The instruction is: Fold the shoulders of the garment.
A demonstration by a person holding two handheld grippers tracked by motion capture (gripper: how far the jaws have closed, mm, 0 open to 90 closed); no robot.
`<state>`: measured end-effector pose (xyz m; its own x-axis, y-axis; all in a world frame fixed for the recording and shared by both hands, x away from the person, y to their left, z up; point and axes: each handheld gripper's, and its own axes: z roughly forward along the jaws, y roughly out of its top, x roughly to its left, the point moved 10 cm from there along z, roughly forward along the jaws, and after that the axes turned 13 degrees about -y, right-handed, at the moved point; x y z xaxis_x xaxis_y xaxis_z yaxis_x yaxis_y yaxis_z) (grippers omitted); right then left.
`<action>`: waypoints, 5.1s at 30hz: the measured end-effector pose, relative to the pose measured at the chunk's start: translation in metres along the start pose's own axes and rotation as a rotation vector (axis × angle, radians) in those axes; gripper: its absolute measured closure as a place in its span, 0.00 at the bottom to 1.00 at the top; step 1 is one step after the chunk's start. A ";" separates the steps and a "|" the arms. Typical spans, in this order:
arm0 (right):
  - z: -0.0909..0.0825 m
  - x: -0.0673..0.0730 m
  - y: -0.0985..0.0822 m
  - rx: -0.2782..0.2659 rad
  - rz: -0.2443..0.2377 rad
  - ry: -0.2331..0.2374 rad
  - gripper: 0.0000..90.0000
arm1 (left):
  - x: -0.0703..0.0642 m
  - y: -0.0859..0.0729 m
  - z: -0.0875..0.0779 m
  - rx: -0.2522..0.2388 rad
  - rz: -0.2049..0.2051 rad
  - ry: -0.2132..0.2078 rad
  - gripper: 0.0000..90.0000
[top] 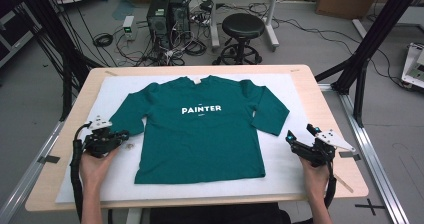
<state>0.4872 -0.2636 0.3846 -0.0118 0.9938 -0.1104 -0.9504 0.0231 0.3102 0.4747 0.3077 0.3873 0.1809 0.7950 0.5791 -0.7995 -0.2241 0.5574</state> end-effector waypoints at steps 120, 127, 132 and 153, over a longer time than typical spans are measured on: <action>0.003 0.001 -0.002 0.025 -0.036 -0.030 0.22 | -0.130 0.067 0.060 -0.072 0.130 -0.224 0.30; 0.003 0.001 -0.002 0.025 -0.038 -0.033 0.22 | -0.092 0.050 0.026 -0.110 0.075 -0.127 0.32; 0.003 0.001 -0.002 0.026 -0.037 -0.027 0.22 | -0.066 0.040 -0.002 -0.185 0.045 -0.066 0.32; 0.003 0.001 -0.002 0.028 -0.035 -0.027 0.22 | -0.004 -0.004 -0.038 -0.273 0.047 0.103 0.32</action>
<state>0.4901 -0.2621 0.3867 0.0298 0.9950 -0.0957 -0.9409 0.0602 0.3332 0.4559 0.3270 0.3604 0.0916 0.8437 0.5290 -0.9327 -0.1133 0.3423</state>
